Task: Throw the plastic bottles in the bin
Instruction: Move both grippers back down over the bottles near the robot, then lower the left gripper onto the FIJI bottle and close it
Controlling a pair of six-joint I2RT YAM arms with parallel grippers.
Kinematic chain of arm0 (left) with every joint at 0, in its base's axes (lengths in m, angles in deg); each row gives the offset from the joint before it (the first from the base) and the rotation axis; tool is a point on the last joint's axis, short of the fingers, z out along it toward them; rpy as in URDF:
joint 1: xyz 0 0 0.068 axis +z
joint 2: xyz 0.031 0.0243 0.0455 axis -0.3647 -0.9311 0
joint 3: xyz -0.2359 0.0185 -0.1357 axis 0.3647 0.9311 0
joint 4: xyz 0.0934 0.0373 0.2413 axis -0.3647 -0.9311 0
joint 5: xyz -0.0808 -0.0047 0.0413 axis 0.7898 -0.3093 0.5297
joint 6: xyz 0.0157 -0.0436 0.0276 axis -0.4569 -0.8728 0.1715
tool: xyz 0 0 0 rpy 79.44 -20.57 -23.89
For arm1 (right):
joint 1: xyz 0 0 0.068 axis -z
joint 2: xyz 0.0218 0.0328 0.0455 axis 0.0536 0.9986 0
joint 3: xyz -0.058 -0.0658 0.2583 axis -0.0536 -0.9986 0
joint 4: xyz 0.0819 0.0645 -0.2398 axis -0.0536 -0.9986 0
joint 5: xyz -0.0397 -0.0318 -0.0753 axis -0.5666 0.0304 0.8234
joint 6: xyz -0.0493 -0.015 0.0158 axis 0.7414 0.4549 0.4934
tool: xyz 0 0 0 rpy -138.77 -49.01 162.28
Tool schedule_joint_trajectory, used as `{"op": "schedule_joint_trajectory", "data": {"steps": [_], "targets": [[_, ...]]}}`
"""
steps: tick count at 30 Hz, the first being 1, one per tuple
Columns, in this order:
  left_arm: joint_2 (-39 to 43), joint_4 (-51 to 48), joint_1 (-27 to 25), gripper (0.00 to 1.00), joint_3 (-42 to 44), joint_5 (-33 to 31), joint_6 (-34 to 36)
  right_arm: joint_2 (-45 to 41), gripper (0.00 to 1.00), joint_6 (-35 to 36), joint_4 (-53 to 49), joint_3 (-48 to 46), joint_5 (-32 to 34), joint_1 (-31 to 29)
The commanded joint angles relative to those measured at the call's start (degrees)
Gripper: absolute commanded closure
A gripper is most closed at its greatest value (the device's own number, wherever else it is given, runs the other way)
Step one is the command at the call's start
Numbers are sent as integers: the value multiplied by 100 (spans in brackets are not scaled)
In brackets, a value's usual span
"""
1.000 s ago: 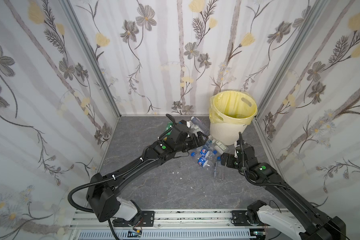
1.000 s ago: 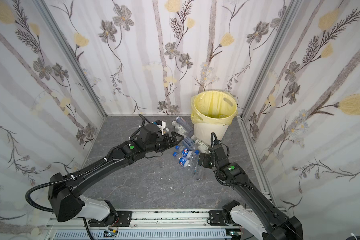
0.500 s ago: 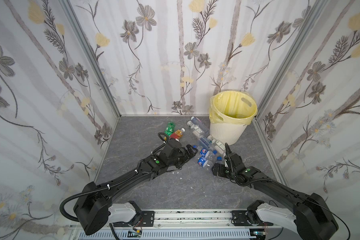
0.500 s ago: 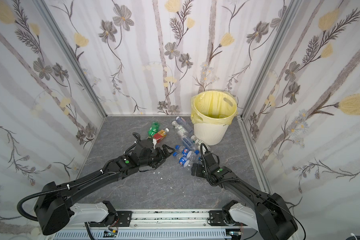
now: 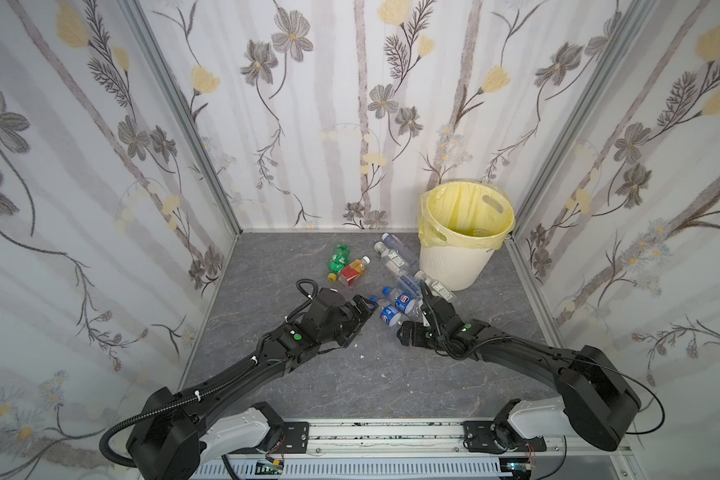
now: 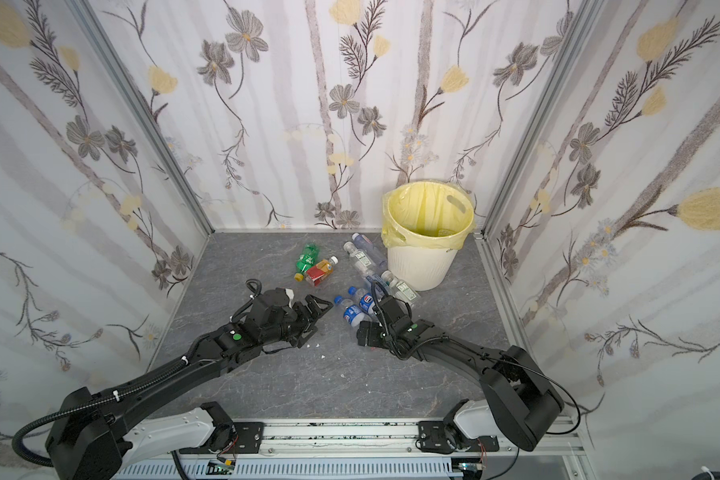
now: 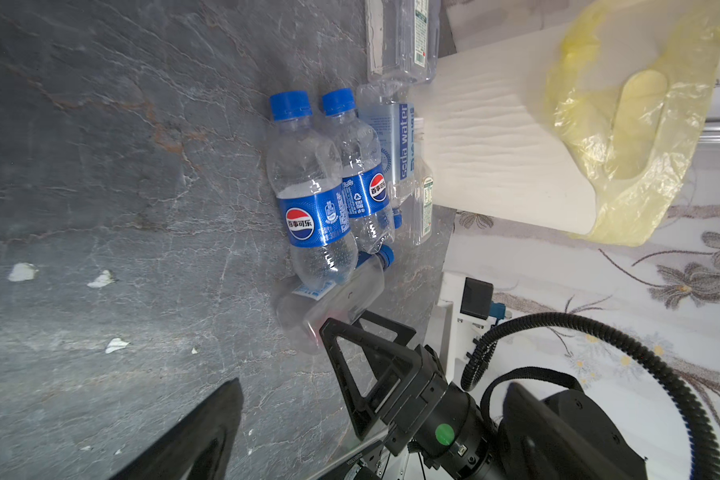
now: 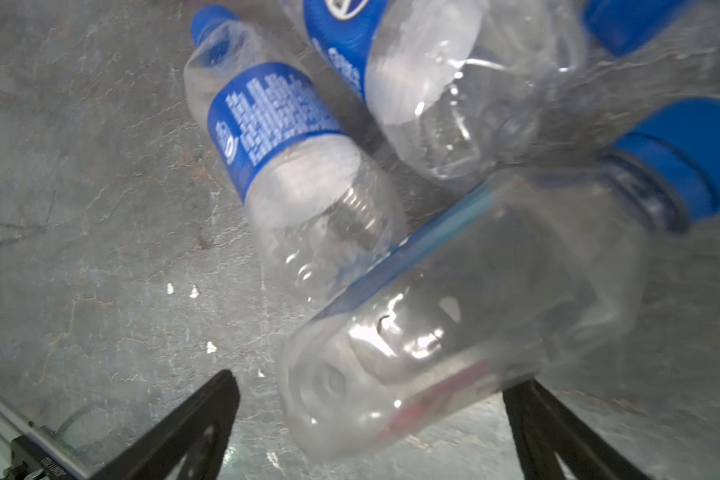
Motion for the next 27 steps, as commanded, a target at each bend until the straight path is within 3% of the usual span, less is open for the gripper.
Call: {"op": "schedule_joint_trajectory", "data": {"steps": [1, 8, 15, 23, 27], "targets": [[164, 143, 118, 0, 140, -29, -144, 397, 0, -175, 321, 409, -89, -170], [167, 141, 280, 0, 179, 131, 26, 482, 1, -182, 109, 846, -96, -223], [-575, 132, 280, 0, -313, 478, 695, -474, 0, -200, -202, 259, 63, 16], [-1824, 28, 241, 0, -1115, 1003, 1743, -1972, 0, -82, -732, -755, 172, 1102], [-2490, -599, 55, 0, -1828, 834, 2600, -2441, 0, 274, -1157, -892, 72, 1757]]}}
